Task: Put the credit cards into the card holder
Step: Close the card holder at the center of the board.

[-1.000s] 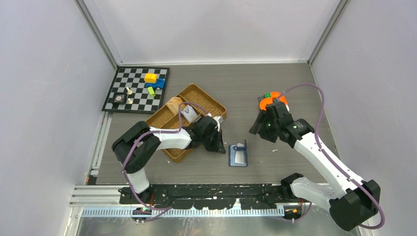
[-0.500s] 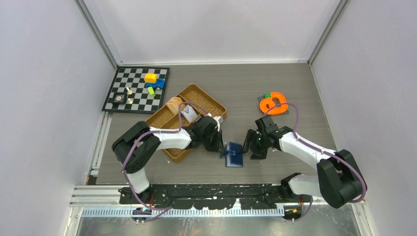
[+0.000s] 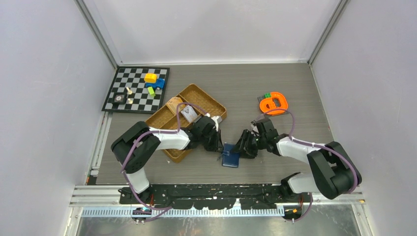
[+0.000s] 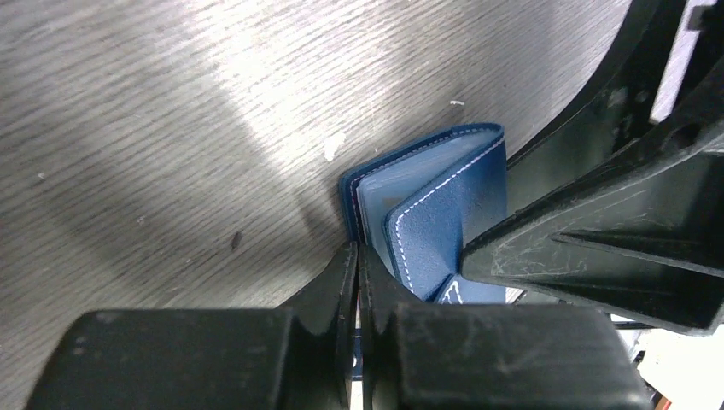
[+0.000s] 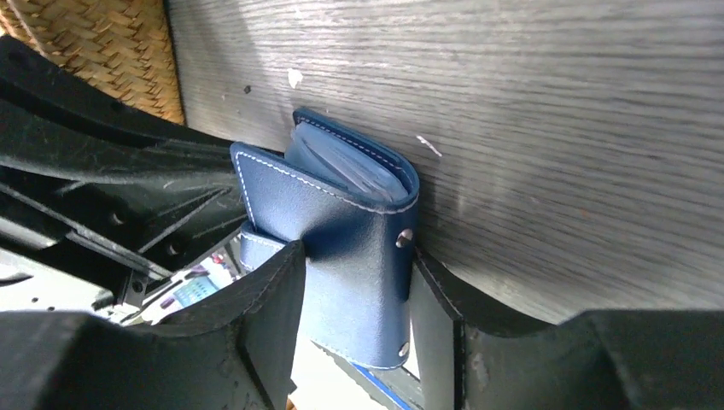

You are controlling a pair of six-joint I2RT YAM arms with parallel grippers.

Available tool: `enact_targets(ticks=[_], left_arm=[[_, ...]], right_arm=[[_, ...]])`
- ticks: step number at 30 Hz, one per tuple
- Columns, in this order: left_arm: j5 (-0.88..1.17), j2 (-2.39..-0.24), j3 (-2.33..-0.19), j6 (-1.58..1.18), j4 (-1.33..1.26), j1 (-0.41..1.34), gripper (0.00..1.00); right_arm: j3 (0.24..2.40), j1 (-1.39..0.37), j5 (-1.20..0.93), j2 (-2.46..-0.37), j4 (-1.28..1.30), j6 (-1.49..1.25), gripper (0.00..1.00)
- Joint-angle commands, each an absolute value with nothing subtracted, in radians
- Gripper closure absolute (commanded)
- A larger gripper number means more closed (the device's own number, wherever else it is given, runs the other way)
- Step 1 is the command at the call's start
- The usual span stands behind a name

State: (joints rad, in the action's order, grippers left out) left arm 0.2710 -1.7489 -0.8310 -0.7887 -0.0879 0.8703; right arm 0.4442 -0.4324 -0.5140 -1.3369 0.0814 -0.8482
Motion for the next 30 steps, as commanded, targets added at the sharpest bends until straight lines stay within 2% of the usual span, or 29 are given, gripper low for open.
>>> enact_targets(ticks=[1,3,7,10,11,14,17,19,22,25,30], left_arm=[[0.274,-1.798,-0.772,-0.784,-0.118,0.881,0.95],[0.291,-1.811,-0.764,-0.784,-0.149,0.881,0.95],[0.301,-1.806,-0.769,-0.775,-0.163,0.881,0.94],[0.286,-1.752,-0.800,-0.752,-0.106,0.881,0.87],[0.279,-1.726,-0.813,-0.741,-0.076,0.881,0.84],[0.242,-1.632,-0.862,-0.700,0.047,0.881,0.70],[0.190,-1.536,-0.915,-0.640,0.207,0.878,0.47],[0.148,-1.469,-0.940,-0.604,0.291,0.869,0.36],[0.109,-1.372,-0.948,-0.571,0.394,0.831,0.24],[0.106,-1.288,-0.939,-0.544,0.481,0.771,0.20],[0.117,-1.157,-0.886,-0.524,0.532,0.695,0.17]], right_arm=[[0.355,-0.445,-0.560,-1.391,-0.166,-0.909,0.50],[0.335,-0.444,-0.592,-1.393,-0.237,-0.933,0.57],[0.357,-0.444,-0.617,-1.371,-0.249,-0.943,0.79],[0.445,-0.445,-0.585,-1.293,-0.049,-0.891,0.96],[0.489,-0.445,-0.552,-1.252,0.028,-0.853,0.99],[0.646,-0.443,-0.338,-1.152,0.424,-0.707,0.99],[0.826,-0.443,-0.096,-1.138,0.729,-0.593,1.00],[0.925,-0.444,0.025,-1.171,0.863,-0.553,0.99],[1.032,-0.460,0.164,-1.249,0.999,-0.540,1.00],[1.127,-0.554,0.369,-1.337,1.128,-0.588,1.00],[1.217,-0.723,0.536,-1.511,1.226,-0.734,0.99]])
